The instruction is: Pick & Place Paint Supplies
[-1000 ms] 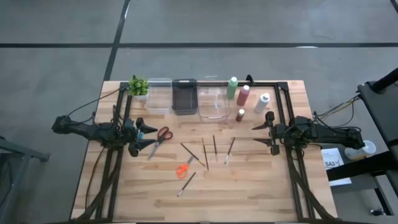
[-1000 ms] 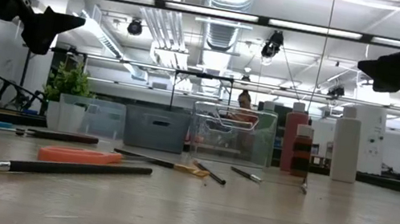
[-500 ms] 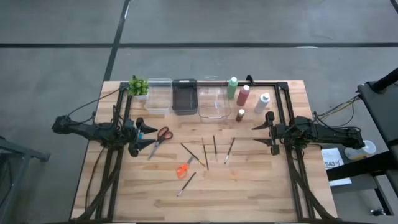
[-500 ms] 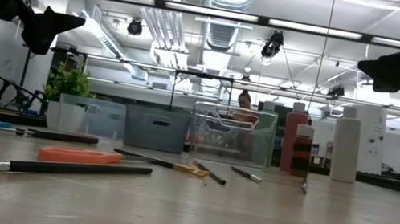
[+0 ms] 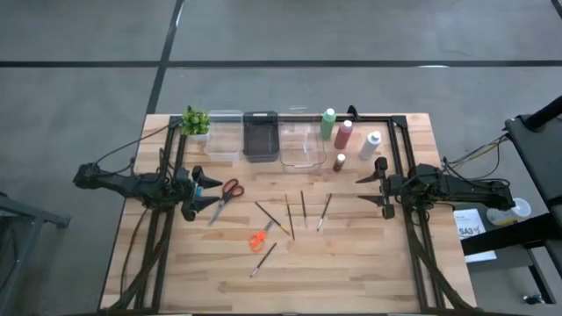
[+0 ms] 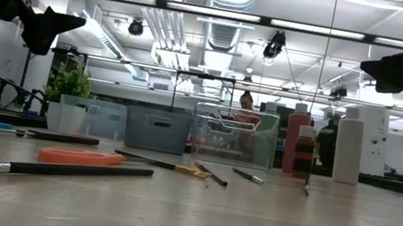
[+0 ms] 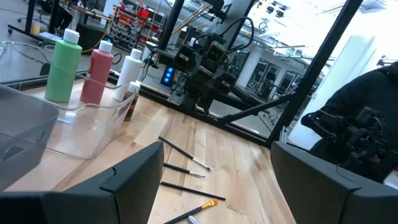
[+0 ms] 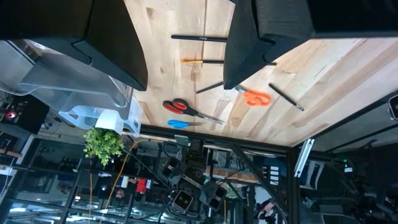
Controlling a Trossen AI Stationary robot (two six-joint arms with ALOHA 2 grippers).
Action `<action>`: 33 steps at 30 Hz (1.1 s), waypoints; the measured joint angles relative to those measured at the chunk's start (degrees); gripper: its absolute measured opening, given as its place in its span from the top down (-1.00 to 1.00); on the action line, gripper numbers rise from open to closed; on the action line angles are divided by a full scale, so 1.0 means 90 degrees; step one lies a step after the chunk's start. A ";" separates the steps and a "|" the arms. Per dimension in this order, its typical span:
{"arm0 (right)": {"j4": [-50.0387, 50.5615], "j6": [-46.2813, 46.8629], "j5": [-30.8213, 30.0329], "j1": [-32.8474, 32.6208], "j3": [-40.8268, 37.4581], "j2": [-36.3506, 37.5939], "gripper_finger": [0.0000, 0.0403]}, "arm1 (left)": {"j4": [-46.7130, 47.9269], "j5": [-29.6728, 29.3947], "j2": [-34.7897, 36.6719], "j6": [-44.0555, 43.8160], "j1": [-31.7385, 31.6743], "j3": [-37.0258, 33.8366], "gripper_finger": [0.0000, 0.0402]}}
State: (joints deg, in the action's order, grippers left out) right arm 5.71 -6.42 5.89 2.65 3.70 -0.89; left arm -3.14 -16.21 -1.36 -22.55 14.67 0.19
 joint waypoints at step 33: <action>-0.0002 0.0000 0.0000 -0.0001 -0.0001 0.0000 -0.03 | -0.0002 -0.0001 0.0001 0.0000 -0.0001 0.0000 -0.51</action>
State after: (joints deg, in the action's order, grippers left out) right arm 5.69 -6.42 5.89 2.65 3.69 -0.89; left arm -3.16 -16.22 -1.35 -22.55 14.66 0.19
